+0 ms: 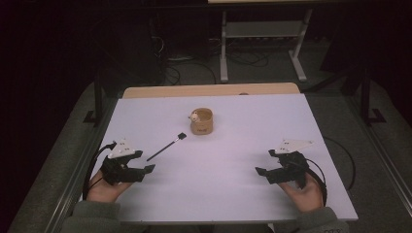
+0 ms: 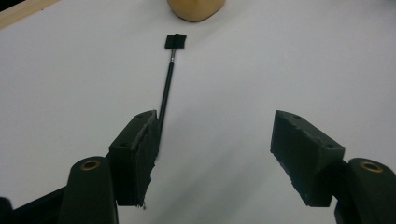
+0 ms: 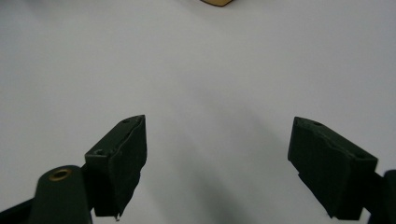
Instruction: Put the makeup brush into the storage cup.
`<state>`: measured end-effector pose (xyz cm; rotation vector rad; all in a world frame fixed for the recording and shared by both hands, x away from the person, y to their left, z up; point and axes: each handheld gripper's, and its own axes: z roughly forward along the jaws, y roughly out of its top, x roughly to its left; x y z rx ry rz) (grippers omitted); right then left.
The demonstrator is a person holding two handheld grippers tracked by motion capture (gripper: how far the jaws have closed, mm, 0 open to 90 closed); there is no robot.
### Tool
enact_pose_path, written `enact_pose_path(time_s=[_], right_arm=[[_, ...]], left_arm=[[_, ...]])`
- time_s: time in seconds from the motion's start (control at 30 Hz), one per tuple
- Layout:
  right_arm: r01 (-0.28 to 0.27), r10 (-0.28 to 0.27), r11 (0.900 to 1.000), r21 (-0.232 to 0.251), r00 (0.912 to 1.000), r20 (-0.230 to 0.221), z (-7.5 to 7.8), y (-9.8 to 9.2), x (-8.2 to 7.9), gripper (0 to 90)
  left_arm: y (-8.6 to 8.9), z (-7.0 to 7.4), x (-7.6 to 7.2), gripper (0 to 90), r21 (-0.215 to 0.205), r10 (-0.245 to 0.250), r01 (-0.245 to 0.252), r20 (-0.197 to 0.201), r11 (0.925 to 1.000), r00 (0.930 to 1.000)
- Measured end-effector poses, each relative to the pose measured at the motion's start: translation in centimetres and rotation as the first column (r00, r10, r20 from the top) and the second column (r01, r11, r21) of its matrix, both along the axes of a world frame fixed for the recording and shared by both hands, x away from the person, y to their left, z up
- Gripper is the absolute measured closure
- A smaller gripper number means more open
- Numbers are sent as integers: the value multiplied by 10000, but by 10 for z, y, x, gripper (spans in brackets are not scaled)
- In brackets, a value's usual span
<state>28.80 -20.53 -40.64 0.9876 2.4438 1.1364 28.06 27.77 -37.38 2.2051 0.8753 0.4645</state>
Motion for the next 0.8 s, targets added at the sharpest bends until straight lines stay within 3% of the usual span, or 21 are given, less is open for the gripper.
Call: enact_pose_path(time_s=[0.17,0.3,0.63,0.8], right_arm=[[-17,18,10000,-80,9999,118,1,1,-1,197],[-1,3,10000,-72,9999,171,2,1,0,201],[34,-34,10000,-4,9999,167,2,-1,4,209],[40,-40,10000,23,9999,135,2,-1,4,210]], left_arm=[[-2,6,17,354,206,-58,63,-258,9998,9997],[-9,9,30,372,629,-312,335,-372,9975,9988],[-29,4,65,426,1275,-614,724,-887,9892,9942],[-36,-2,83,442,1598,-636,847,-1329,9835,9891]])
